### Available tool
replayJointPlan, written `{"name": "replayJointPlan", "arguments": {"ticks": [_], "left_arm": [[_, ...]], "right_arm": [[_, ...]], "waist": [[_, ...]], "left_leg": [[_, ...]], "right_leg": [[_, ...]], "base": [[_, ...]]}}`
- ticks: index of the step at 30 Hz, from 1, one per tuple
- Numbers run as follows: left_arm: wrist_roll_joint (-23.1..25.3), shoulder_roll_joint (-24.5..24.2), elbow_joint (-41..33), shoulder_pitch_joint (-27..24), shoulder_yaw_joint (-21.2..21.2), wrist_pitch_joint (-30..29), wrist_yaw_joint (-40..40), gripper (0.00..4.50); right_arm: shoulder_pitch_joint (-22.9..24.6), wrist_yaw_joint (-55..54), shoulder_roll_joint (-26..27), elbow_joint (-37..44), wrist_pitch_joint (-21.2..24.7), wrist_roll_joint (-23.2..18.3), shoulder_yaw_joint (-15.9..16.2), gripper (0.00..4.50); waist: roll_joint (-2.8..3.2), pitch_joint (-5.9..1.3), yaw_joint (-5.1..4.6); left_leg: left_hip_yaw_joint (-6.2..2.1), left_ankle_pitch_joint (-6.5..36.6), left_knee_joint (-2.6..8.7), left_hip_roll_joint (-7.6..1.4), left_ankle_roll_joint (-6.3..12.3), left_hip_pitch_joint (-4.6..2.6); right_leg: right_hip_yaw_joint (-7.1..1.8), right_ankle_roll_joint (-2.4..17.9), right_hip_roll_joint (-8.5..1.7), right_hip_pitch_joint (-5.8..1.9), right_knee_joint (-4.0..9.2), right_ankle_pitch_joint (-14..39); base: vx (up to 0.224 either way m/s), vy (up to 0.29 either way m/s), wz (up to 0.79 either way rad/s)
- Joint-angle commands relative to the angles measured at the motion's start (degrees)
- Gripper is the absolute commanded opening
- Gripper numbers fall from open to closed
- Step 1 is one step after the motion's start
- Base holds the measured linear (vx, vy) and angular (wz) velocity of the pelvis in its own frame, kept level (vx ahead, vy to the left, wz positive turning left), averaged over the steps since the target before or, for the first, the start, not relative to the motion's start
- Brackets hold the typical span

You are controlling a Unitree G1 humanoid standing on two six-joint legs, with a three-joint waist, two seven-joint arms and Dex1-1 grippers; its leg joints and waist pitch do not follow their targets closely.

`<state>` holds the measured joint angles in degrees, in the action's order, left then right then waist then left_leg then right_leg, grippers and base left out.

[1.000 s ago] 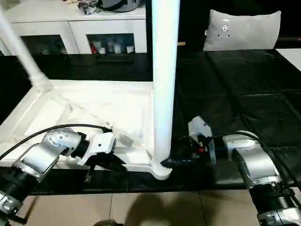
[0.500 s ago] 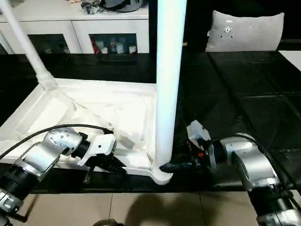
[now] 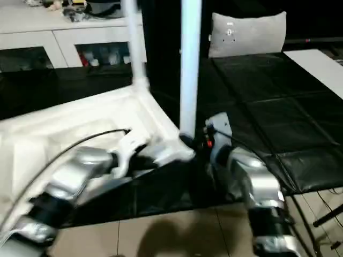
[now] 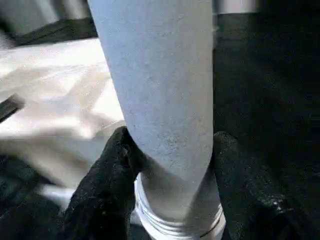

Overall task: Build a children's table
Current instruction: Rotate leg to tighten

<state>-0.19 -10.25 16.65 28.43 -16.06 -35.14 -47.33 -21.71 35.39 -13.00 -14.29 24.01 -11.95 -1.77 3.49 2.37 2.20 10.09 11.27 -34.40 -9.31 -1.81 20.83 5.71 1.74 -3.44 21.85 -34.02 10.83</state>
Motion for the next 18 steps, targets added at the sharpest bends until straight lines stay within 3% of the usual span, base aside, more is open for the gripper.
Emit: {"name": "replayJointPlan", "arguments": {"ticks": [1, 3, 5, 6, 8, 10, 13, 18], "left_arm": [[-1.77, 5.88, 1.64, 3.71, 1.90, 0.56, 7.04, 0.00], [-0.18, 9.42, 3.90, 5.18, 3.52, 1.85, 13.69, 0.00], [0.84, 9.65, 3.72, 5.00, 2.53, 3.07, 13.65, 0.00], [0.74, 9.59, 3.12, 4.53, 1.73, 2.35, 12.18, 0.00], [1.26, 8.81, 2.77, 4.12, 0.82, 2.38, 11.40, 0.00], [1.74, 7.03, 2.70, 3.64, -0.21, 3.40, 9.88, 0.00], [2.00, 6.13, 3.51, 3.71, -0.58, 4.77, 9.33, 0.00], [3.35, 0.64, 4.35, 3.02, -3.66, 12.18, 2.41, 0.00]], "right_arm": [[-1.00, -7.25, 4.99, -5.64, 0.62, 1.69, 2.11, 1.91], [-2.51, -12.81, 7.95, -8.58, -1.80, 1.99, -0.34, 1.91], [-2.46, -12.17, 8.67, -8.03, -2.22, 1.09, -0.97, 2.61], [-2.26, -12.04, 8.99, -7.15, -2.52, 0.60, -1.51, 2.61], [-1.97, -11.44, 8.73, -6.48, -3.25, 0.45, -1.76, 2.67], [-1.22, -9.39, 7.18, -5.26, -4.21, -0.08, -1.98, 2.96], [-0.77, -6.93, 5.80, -4.91, -5.61, -0.21, -1.88, 3.17], [2.06, 6.87, -3.11, -0.68, -7.67, -2.41, -0.93, 3.55]], "waist": [[-0.44, -2.89, 0.31], [-0.69, -3.08, 0.24], [-0.61, -3.26, 0.52], [-0.46, -3.46, 0.61], [-0.40, -3.48, 0.77], [-0.08, -3.42, 1.03], [-0.25, -3.33, 0.97], [-0.41, -3.22, 1.30]], "left_leg": [[-1.81, 11.58, 3.87, -3.39, 2.52, -0.46], [-1.86, 10.66, 3.80, -3.27, 2.70, -0.37], [-1.85, 9.60, 3.75, -3.43, 3.56, -0.19], [-1.95, 7.82, 3.79, -3.61, 4.33, 0.23], [-1.88, 6.76, 3.79, -3.78, 5.59, 0.23], [-1.93, 7.48, 3.85, -3.82, 5.58, 0.17], [-1.84, 8.32, 3.89, -3.81, 5.30, 0.20], [-1.88, 8.62, 3.82, -3.85, 6.10, 0.32]], "right_leg": [[-3.30, 6.97, -5.74, -1.91, 6.08, 23.71], [-3.10, 7.35, -5.70, -2.10, 6.11, 22.15], [-3.35, 7.21, -5.86, -2.27, 5.93, 20.52], [-3.39, 7.54, -5.78, -2.59, 5.35, 17.32], [-3.44, 8.82, -5.87, -2.53, 5.01, 13.67], [-3.41, 8.62, -5.92, -2.58, 5.12, 14.32], [-3.38, 8.62, -5.85, -2.62, 5.17, 14.85], [-3.47, 7.40, -5.89, -2.84, 5.28, 16.50]], "base": [[0.000, 0.000, 0.00], [0.000, 0.000, 0.00], [0.000, 0.000, 0.00], [0.000, 0.000, 0.00], [0.000, 0.000, 0.00], [0.000, 0.000, 0.00], [0.000, 0.000, 0.00], [0.000, 0.000, 0.00]]}}
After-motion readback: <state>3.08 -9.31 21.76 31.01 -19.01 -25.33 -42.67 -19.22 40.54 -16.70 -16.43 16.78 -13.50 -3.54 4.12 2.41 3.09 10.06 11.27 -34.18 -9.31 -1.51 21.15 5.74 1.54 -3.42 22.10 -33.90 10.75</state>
